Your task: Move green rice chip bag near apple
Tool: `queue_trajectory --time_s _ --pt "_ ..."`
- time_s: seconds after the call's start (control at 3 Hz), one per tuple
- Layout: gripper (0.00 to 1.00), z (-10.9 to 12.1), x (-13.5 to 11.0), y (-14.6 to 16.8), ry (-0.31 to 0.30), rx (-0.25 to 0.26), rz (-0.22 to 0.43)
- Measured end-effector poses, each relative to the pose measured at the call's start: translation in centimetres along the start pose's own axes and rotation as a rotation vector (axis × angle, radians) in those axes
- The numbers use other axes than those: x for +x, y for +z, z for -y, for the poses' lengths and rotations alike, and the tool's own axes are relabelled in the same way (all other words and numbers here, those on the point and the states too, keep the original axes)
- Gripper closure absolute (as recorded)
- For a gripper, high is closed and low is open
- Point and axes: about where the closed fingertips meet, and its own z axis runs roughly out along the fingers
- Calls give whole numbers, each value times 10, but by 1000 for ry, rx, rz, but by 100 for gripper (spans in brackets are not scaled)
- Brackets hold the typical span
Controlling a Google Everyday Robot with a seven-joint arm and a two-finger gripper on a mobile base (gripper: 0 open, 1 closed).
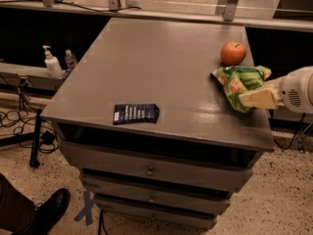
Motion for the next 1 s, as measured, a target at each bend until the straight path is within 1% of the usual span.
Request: queue_trajectory --time_s 0.33,0.67,1.0 --pt "100 1 -10 11 -20 -19 -2" --pt "100 3 -13 38 -41 -52 -10" --pt "100 12 -5 38 -39 -44 -24"
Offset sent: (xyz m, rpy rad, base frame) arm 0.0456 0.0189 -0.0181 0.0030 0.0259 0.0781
